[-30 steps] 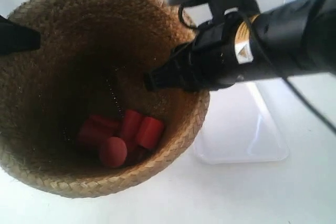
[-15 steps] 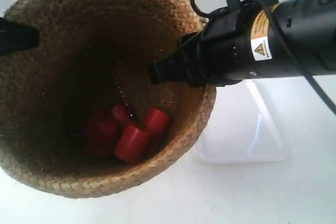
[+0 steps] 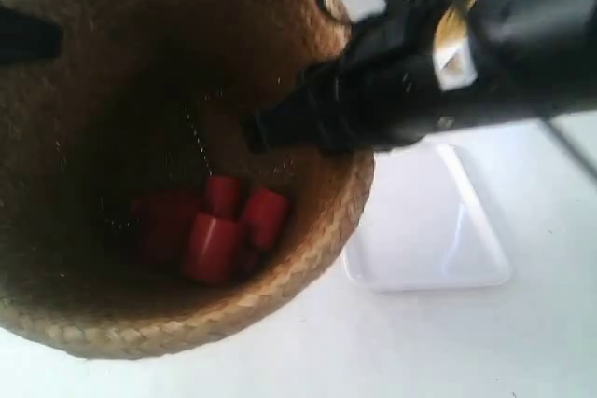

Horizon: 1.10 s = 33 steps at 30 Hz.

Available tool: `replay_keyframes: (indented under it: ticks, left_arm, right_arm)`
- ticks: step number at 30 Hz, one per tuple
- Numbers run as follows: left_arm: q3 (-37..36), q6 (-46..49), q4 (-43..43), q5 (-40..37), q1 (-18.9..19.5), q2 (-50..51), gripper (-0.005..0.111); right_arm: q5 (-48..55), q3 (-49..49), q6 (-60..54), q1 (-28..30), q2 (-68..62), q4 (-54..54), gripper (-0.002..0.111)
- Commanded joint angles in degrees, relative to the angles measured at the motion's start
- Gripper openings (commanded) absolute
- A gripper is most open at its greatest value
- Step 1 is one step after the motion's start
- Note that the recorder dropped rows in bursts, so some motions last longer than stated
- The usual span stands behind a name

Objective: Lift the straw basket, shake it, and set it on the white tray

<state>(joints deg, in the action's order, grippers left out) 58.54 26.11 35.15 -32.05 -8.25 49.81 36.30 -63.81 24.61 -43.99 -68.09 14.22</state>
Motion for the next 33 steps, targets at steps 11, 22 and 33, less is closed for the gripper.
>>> replay_keyframes:
  ticks: [11, 22, 33]
  left_arm:
    - [-4.5, -5.7, -3.4, 6.6, -0.4, -1.8, 0.000]
    - [-4.7, -5.7, -2.6, 7.9, -0.4, -1.7, 0.000]
    - [-4.8, -3.2, -2.8, 4.8, -0.4, -1.7, 0.000]
  right_arm:
    - [-6.2, 5.1, 10.3, -0.1, -0.8, 12.8, 0.000]
    - [-5.8, 5.2, 10.3, -0.1, -3.4, 12.1, 0.000]
    - [-5.0, 5.2, 10.1, -0.1, -4.8, 12.1, 0.000]
